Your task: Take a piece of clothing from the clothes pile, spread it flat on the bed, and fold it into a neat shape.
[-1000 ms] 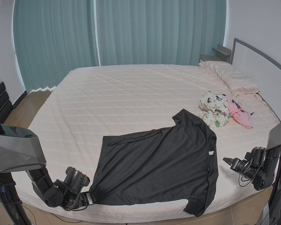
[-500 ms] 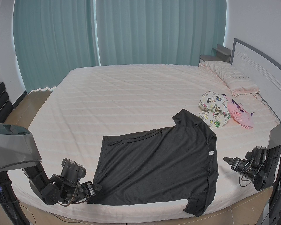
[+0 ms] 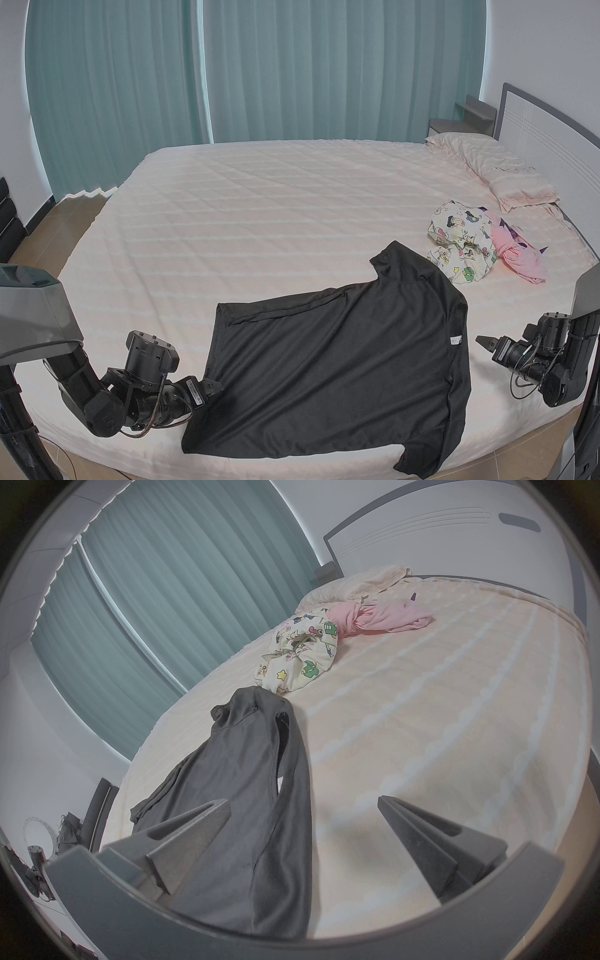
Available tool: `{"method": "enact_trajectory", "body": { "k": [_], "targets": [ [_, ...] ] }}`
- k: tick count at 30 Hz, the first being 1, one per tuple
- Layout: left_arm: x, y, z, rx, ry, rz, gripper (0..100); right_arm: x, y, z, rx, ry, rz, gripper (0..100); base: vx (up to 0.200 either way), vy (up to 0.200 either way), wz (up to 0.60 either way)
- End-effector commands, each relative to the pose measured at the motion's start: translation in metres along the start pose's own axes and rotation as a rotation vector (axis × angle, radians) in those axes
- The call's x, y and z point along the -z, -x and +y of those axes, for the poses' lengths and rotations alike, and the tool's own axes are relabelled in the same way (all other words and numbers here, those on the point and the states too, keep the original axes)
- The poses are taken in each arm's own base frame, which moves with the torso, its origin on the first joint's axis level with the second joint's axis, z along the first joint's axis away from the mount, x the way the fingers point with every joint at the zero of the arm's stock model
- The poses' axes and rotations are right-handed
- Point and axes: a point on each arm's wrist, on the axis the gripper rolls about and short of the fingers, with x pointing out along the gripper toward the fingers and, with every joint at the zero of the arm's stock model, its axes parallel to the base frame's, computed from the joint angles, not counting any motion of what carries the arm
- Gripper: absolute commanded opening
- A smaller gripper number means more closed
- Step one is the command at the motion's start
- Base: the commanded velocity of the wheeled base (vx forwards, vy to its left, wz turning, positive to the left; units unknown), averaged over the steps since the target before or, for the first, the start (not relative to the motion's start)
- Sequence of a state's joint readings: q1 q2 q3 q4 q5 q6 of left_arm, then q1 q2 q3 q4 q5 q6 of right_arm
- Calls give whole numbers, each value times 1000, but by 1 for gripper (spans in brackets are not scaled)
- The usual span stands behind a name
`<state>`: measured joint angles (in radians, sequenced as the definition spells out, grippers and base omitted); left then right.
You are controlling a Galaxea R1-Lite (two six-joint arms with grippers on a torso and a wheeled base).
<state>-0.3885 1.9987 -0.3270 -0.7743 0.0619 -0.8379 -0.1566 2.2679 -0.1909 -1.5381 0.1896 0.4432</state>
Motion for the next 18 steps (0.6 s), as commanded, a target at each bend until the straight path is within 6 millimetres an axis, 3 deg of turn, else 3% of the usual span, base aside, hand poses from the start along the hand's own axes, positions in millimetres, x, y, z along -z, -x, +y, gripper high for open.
{"method": "enact_trajectory", "body": {
  "k": [1,9,18],
  "targets": [
    [-1,1,0,2,3,-5,100,1,0,0,1,-1,4,100,0,0,0],
    [2,1,-1,4,-4,4,100,1,0,0,-1,1,2,100,0,0,0],
    [1,0,-2,7,-4,3,100,2,0,2,-5,3,6,100,0,-200,0]
  ]
}}
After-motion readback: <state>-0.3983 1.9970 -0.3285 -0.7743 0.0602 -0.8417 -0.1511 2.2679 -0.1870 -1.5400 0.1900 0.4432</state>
